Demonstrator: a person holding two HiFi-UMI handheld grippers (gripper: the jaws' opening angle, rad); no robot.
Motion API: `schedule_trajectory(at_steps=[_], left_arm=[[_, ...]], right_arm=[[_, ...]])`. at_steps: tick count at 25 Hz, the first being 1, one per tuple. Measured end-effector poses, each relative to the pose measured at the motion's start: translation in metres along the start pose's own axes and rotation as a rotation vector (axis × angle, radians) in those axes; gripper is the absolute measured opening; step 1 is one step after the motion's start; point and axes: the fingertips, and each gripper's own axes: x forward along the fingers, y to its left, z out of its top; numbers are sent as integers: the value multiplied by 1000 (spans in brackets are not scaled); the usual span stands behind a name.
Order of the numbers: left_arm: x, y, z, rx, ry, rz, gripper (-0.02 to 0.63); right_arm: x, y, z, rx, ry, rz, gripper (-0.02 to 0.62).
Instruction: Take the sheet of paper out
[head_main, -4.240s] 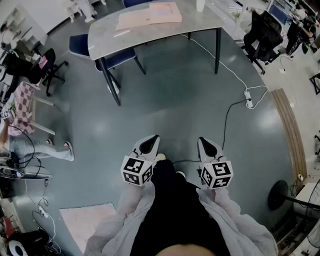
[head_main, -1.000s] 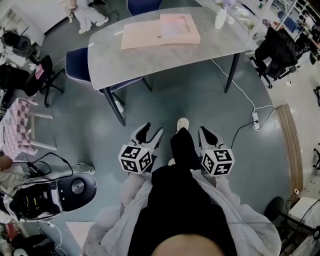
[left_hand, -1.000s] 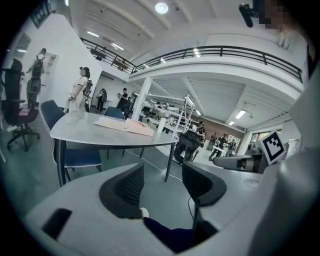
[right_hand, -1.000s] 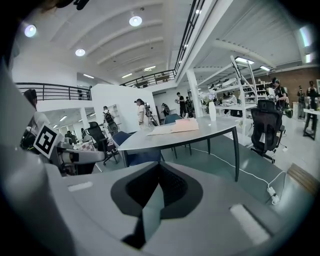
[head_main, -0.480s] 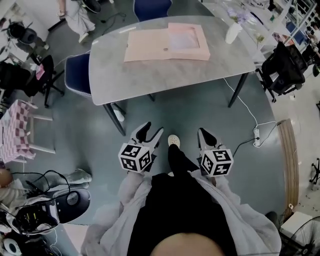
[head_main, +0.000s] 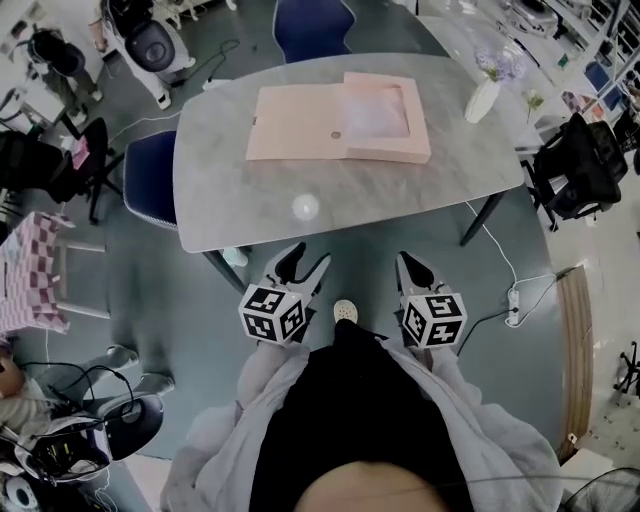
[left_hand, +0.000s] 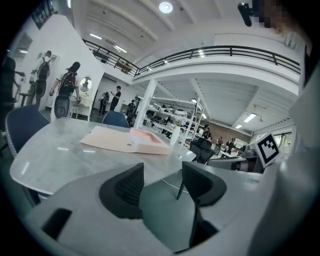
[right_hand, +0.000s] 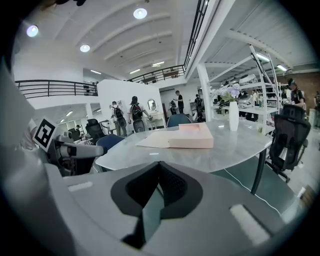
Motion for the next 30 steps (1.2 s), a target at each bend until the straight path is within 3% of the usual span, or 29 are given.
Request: schedule_trajectory(at_steps=[7, 15, 25, 30], left_arm=[[45, 23, 18, -2, -7, 18, 230], [60, 52, 40, -21, -25, 30, 230], [72, 50, 34, 16, 49, -24, 232], [94, 58, 46, -58, 31, -50, 238]], right_arm=[[43, -33, 23, 0, -14, 10, 12], [75, -35, 44, 1, -12, 25, 12], [78, -43, 41, 46, -12, 7, 12], [85, -55, 53, 43, -27, 3, 12]])
